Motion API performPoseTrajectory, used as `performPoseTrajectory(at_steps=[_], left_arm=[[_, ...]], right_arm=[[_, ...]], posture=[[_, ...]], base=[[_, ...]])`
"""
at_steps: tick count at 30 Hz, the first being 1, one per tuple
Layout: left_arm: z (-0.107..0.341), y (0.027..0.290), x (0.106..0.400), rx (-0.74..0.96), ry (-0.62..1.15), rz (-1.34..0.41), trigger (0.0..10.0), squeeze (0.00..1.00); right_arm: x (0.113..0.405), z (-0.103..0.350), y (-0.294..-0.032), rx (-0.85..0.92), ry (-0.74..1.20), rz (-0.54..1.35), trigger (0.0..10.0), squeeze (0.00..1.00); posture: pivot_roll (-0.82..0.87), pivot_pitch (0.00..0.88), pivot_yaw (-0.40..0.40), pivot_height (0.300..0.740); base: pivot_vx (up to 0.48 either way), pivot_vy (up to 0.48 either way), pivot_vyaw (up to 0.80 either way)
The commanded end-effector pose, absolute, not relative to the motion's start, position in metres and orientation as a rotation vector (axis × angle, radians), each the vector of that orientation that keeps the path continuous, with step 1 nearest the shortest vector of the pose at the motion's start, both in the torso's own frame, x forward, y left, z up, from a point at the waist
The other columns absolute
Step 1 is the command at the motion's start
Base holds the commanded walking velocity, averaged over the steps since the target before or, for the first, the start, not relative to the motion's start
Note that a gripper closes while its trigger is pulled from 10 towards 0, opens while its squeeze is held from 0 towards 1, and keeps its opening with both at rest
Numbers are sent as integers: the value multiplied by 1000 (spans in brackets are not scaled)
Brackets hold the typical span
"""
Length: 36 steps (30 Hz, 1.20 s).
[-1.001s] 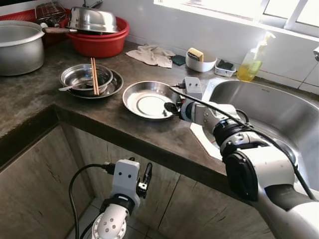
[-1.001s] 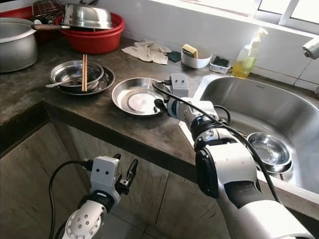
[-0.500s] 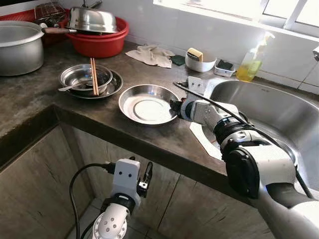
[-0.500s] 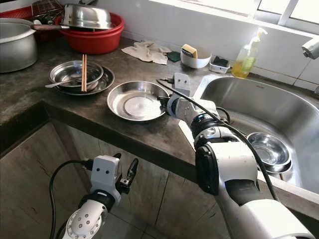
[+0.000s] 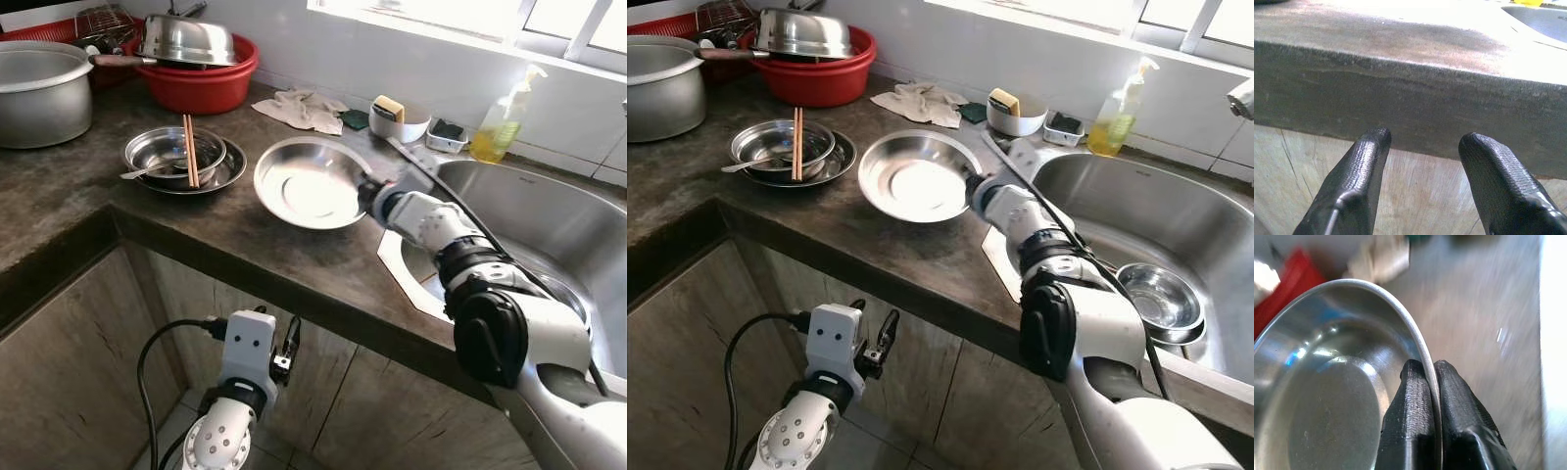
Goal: Kitchen organization
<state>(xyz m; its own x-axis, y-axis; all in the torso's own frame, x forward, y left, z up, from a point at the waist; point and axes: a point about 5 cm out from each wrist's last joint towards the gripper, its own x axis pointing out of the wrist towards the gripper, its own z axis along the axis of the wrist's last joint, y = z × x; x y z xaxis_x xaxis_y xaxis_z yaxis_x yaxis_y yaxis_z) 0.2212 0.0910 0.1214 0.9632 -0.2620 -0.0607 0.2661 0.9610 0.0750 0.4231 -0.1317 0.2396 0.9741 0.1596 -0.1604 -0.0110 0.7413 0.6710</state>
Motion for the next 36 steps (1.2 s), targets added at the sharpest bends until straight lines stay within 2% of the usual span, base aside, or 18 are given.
performPoseTrajectory(at_steps=[1, 2, 3, 7, 9, 10, 12, 13, 15, 36], left_arm=[[119, 89, 221, 79, 56, -272, 10000, 0], [119, 89, 222, 80, 55, -272, 10000, 0], [120, 88, 223, 81, 50, -277, 10000, 0], [121, 88, 224, 82, 47, -280, 10000, 0], [124, 87, 229, 81, 31, -293, 10000, 0], [124, 87, 229, 81, 31, -293, 10000, 0], [128, 87, 232, 78, 16, -300, 10000, 0], [128, 87, 232, 78, 16, -300, 10000, 0], [132, 86, 236, 77, -2, -309, 10000, 0], [132, 86, 236, 77, -2, -309, 10000, 0]], right_arm=[[424, 256, -142, 748, 122, 87, 0, 0], [423, 258, -143, 738, 100, 84, 0, 0], [416, 263, -149, 647, 8, 78, 0, 0], [410, 266, -151, 585, -52, 78, 0, 0], [379, 274, -159, 318, -262, 24, 0, 0], [379, 274, -159, 318, -262, 24, 0, 0], [357, 274, -162, 193, -358, -6, 0, 0], [357, 274, -162, 193, -358, -6, 0, 0], [337, 266, -170, 127, -383, -41, 0, 0], [337, 266, -170, 127, -383, -41, 0, 0]], posture=[[41, 34, -131, 740], [41, 34, -131, 740], [35, 25, -120, 740], [32, 22, -117, 740], [21, 9, -96, 740], [21, 9, -96, 740], [15, 5, -85, 740], [15, 5, -85, 740], [6, 0, -75, 740], [6, 0, -75, 740]], base=[[0, 0, 0], [0, 0, 0], [0, 0, 0], [0, 0, 0], [0, 0, 0], [0, 0, 0], [0, 0, 0], [0, 0, 0], [0, 0, 0], [0, 0, 0]])
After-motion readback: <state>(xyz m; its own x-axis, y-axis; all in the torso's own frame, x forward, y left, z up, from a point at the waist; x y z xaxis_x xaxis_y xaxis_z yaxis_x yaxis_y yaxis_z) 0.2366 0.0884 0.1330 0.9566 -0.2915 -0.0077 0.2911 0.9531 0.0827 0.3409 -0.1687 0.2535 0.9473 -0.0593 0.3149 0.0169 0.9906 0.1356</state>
